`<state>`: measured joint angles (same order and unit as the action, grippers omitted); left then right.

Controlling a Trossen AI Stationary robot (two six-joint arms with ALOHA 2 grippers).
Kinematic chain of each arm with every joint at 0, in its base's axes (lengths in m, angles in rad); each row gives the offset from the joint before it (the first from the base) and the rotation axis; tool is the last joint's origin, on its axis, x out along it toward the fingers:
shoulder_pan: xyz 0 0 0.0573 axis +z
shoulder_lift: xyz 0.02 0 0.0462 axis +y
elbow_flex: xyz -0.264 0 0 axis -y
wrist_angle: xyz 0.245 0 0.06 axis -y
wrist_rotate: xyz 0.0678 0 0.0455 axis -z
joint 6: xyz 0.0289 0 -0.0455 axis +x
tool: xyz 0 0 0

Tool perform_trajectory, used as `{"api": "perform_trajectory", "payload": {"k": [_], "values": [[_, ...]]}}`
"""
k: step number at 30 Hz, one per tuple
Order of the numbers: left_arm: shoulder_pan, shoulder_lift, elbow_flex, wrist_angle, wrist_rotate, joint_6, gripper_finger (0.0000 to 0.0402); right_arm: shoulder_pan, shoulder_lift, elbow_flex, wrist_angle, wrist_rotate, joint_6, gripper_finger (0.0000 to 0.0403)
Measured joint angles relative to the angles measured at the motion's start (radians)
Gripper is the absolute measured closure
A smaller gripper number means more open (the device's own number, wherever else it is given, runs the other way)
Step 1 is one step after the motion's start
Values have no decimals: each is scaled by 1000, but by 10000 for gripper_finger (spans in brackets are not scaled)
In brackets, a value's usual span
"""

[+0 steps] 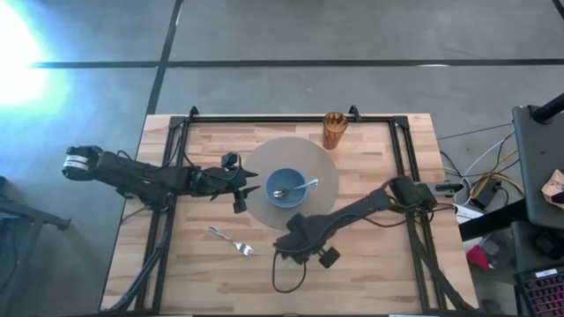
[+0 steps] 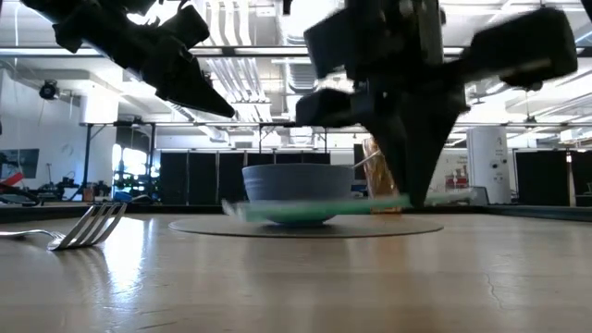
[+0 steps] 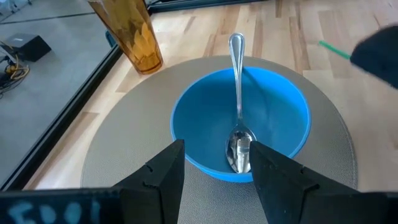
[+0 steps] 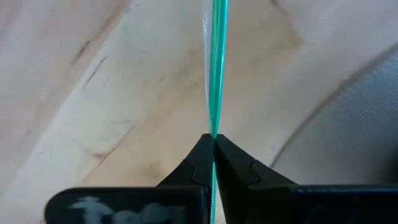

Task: Pick & Place Utensil
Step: Put the straw into the cup

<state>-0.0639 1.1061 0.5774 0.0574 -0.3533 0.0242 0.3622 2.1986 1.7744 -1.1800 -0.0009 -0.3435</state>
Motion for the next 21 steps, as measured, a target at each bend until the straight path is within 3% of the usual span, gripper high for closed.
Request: {"api": "perform_trajectory", "payload": {"k": [11, 21], "values": [[-1, 0, -1, 1, 0, -24, 227, 0, -196, -4, -21, 19, 211, 394], [-1, 0, 0, 3, 1, -25, 227, -2, -419, -20, -7, 257, 289, 394]]}}
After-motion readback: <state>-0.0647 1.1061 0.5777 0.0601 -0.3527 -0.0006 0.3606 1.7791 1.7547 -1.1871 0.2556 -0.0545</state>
